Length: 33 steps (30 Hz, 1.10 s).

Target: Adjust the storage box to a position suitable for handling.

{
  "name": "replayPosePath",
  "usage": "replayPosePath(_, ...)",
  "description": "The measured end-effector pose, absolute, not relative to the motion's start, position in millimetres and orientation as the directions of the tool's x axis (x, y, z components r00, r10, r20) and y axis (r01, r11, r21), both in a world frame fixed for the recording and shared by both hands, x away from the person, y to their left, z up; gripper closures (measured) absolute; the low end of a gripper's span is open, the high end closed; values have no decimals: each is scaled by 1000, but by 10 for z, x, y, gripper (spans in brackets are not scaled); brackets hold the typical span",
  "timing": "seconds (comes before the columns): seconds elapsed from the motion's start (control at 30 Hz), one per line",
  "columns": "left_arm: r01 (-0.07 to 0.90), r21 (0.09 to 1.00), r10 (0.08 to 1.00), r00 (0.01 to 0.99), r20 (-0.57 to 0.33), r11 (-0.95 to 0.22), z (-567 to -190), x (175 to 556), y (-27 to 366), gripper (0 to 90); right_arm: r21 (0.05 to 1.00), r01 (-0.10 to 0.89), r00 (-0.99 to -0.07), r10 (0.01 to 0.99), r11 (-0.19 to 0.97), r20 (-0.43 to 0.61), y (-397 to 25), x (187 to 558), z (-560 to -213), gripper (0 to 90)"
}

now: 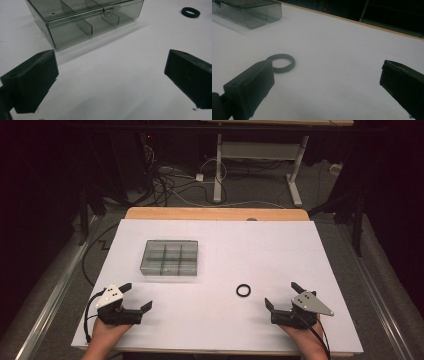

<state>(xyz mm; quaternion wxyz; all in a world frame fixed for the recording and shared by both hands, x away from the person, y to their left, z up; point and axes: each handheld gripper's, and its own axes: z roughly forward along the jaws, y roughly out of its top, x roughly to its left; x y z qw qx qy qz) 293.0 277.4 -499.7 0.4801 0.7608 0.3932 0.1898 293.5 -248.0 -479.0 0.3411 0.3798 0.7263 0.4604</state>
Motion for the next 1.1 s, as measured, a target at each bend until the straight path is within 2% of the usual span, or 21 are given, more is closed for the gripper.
replayPosePath(0.57, 416, 881, 775, 624, -99, -223, -4998, 2936, 2783, 25, 937, 241, -474, 873, 253, -114, -2518, 2891, -4743, 2)
replayPosePath(0.7, 402, 891, 766, 635, -106, -211, -5000, 2921, 2802, 135, 936, 241, -472, 873, 258, -120, -2502, 2874, -4734, 3)
replayPosePath(1.0, 405, 887, 767, 634, -99, -221, -5000, 2924, 2790, 226, 929, 252, -480, 868, 272, -124, -2491, 2878, -4754, 4)
replayPosePath(1.1, 408, 887, 776, 623, -99, -215, -5000, 2924, 2789, 295, 926, 258, -487, 865, 274, -120, -2481, 2878, -4755, 11)
